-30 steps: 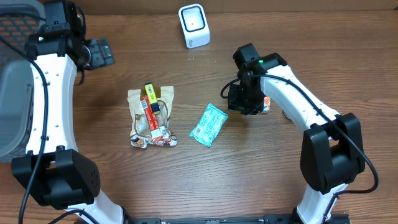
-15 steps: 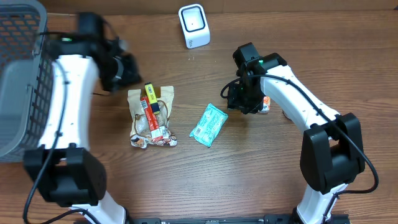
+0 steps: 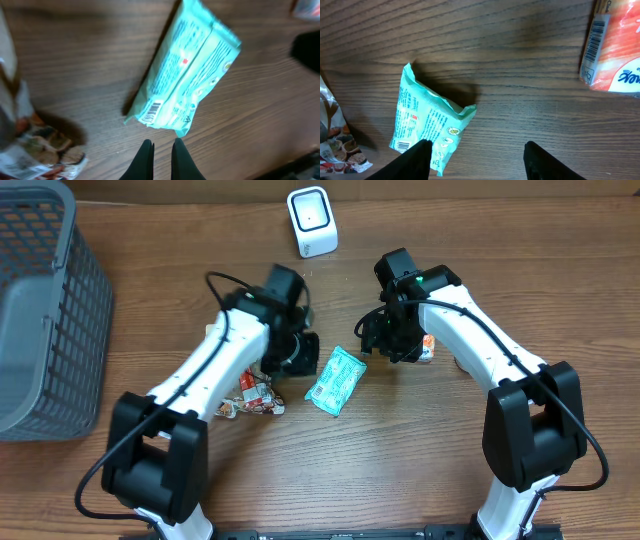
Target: Scan the item barcode
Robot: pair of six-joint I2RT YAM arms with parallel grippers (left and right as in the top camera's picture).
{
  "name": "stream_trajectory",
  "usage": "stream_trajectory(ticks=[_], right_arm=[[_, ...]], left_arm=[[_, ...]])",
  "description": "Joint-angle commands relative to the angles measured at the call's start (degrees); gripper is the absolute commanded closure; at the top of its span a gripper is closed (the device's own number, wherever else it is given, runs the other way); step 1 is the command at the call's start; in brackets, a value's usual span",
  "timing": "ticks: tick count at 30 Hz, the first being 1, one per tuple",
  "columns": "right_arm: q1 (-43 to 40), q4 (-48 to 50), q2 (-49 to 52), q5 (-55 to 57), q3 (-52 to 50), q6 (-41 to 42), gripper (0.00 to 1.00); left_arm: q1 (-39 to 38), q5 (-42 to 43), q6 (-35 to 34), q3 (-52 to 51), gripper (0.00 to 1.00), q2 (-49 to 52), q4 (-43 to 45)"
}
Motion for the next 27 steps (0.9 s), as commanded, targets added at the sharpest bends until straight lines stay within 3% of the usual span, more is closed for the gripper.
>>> stream_trajectory(ticks=[1, 27], right_arm=[[-0.26, 0.2, -0.74, 0.13, 0.07, -0.24, 0.39], [-0.26, 8.02, -0.68, -9.09, -7.37, -2.82, 0.41]], left_arm=[[-2.82, -7.76, -6.16, -2.01, 0.96, 0.31, 0.24], [-5.03, -8.09, -8.83, -5.31, 0.96, 4.22, 5.86]])
